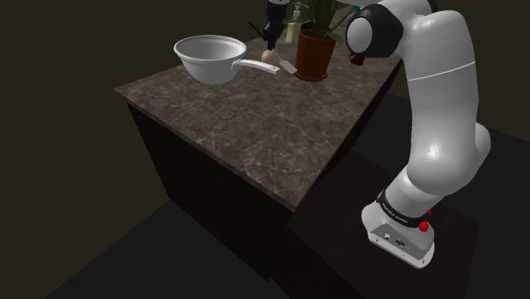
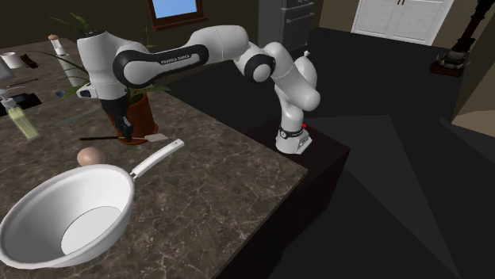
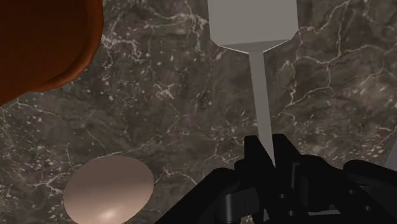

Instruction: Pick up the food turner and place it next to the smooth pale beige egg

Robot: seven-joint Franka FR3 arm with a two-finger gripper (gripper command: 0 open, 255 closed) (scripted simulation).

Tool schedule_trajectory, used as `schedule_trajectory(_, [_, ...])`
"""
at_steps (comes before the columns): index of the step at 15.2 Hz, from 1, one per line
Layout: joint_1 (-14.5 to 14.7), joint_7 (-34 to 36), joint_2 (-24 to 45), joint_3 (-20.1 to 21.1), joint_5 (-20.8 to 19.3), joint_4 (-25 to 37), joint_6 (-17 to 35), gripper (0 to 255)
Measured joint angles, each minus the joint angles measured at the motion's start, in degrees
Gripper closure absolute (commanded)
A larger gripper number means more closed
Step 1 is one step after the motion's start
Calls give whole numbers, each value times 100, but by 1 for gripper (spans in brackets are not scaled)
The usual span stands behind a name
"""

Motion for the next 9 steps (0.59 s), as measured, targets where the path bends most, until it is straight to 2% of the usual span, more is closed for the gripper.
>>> schedule_trajectory(3, [-20,-16,136,11,20,32,103,255])
schedule_trajectory(9, [37,-64,33,7,19,-613,640,255])
